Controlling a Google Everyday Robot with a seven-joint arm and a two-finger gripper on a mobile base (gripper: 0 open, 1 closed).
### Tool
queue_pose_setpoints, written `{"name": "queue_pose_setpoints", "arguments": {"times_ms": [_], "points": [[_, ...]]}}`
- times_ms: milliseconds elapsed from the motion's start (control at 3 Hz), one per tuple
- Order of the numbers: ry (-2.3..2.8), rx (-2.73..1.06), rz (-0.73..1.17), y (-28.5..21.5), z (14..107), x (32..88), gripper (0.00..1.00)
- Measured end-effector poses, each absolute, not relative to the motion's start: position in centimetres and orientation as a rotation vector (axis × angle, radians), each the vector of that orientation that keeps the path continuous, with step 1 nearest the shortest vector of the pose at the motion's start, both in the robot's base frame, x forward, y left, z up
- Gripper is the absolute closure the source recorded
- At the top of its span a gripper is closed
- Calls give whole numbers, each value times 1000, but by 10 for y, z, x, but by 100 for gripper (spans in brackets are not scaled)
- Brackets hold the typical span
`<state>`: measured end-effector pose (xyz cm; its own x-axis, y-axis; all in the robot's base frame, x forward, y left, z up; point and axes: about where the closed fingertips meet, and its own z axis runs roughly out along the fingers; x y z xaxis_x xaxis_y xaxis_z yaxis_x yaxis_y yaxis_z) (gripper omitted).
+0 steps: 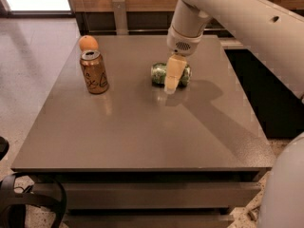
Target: Place green can upright
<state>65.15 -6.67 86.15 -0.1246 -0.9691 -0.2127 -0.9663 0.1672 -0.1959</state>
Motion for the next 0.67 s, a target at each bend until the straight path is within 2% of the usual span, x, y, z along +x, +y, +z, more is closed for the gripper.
{"name": "queue_pose_setpoints", "arguments": {"times_ms": [667], "points": [[2176,-1916,-63,-45,835,653,0]]}}
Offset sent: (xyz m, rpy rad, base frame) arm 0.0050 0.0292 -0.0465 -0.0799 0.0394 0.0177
